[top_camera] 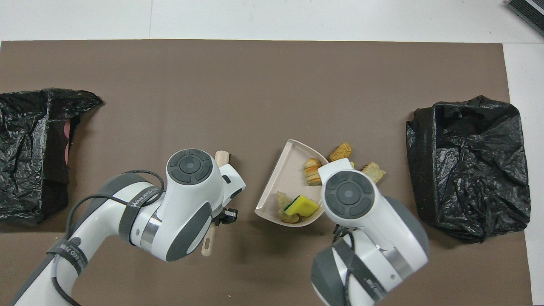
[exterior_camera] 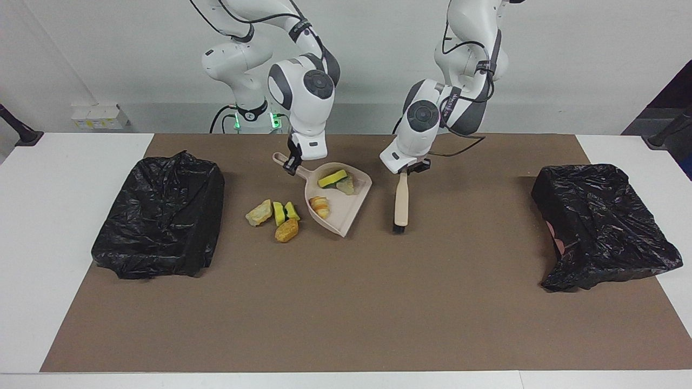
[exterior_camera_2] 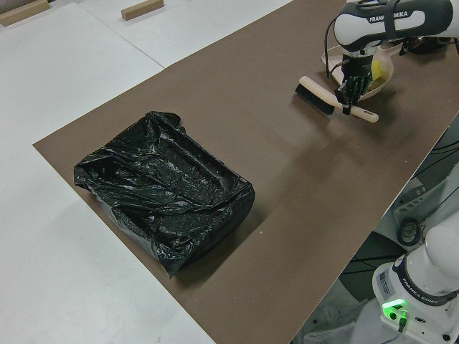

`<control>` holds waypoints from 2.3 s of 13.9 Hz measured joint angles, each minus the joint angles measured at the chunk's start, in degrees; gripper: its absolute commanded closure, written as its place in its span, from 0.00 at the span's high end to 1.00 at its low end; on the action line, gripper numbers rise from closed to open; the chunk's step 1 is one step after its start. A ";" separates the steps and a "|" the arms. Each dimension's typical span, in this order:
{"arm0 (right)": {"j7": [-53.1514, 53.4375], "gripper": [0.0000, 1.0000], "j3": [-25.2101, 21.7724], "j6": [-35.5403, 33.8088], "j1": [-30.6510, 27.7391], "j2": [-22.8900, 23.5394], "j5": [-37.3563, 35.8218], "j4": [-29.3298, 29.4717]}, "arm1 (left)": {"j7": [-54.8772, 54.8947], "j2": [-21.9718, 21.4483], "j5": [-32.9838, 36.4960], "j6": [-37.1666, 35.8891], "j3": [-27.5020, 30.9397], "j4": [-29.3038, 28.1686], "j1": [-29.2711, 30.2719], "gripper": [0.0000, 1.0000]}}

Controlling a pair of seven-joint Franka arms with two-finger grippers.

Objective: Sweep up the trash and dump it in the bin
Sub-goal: 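Carry the dustpan with the right gripper while the left gripper lowers the brush, then tip the dustpan into the bag with the right gripper while the left gripper withdraws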

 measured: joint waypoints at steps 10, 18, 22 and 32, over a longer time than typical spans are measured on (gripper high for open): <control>-32.15 0.00 -4.09 -11.50 -33.75 -10.23 -1.24 8.73 | -18.47 -1.34 -1.93 4.11 -1.14 -1.78 -10.45 0.09; -48.99 0.00 -3.77 1.22 -43.88 -5.25 -24.85 8.41 | -18.47 -3.16 -2.83 7.64 -0.40 -6.84 -10.25 1.00; -51.74 0.00 -2.70 2.76 -37.56 -5.06 -38.74 7.00 | -16.03 -3.34 -2.43 6.71 0.54 -4.79 -5.24 1.00; -52.83 0.00 -1.64 5.04 -36.60 -7.68 -48.69 3.16 | 4.69 -3.77 0.94 -1.45 1.22 11.22 19.81 1.00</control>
